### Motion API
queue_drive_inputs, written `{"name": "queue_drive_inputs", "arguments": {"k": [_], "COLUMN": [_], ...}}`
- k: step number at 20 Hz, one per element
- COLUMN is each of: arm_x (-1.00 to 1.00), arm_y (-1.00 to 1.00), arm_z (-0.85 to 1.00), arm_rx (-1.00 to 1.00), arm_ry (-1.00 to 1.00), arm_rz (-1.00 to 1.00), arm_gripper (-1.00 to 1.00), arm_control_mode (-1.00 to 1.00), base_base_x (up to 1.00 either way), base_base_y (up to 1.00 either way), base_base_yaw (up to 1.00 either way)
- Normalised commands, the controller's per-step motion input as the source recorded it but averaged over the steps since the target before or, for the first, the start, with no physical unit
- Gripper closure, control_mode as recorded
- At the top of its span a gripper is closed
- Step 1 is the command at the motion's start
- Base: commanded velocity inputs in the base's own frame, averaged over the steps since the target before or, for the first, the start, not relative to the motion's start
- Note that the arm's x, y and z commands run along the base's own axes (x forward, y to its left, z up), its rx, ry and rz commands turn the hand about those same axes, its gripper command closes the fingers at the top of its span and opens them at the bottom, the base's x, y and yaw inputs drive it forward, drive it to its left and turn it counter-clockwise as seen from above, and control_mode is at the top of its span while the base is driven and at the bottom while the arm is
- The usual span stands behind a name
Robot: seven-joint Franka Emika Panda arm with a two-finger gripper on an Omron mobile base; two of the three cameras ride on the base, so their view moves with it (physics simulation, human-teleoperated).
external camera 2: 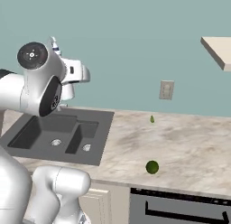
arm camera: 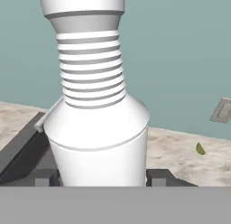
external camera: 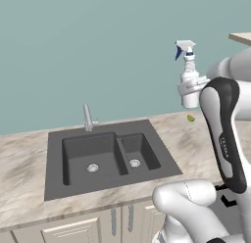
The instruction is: Open the cabinet. Pick the spray and place it next to the sink. Then close the cabinet.
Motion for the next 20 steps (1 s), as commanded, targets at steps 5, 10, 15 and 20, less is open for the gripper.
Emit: {"name": "queue_drive_inputs", "arguments": {"k": [5, 10, 15, 20], "arm_x": [0.29, 0.42, 0.43, 0.50], "arm_y": [-0.47, -0.61, -0.43, -0.15], "arm_z": [-0.27, -0.04, 0.00, -0.04], "arm_rx": [-0.07, -0.05, -0.03, -0.02], "arm_ry": [-0.02, 0.01, 0.06, 0.05], "arm_rz": [0.00, 0.00, 0.00, 0.00], "arm_gripper": [1.00, 1.00, 1.00, 1.00], "arm_control_mode": [-1.00, -1.00, -1.00, -1.00], "base_base_x": [0.00, 0.00, 0.00, 0.00], "base_base_y": [0.00, 0.00, 0.00, 0.00], "base_base_yaw": [0.00, 0.00, 0.00, 0.00]}}
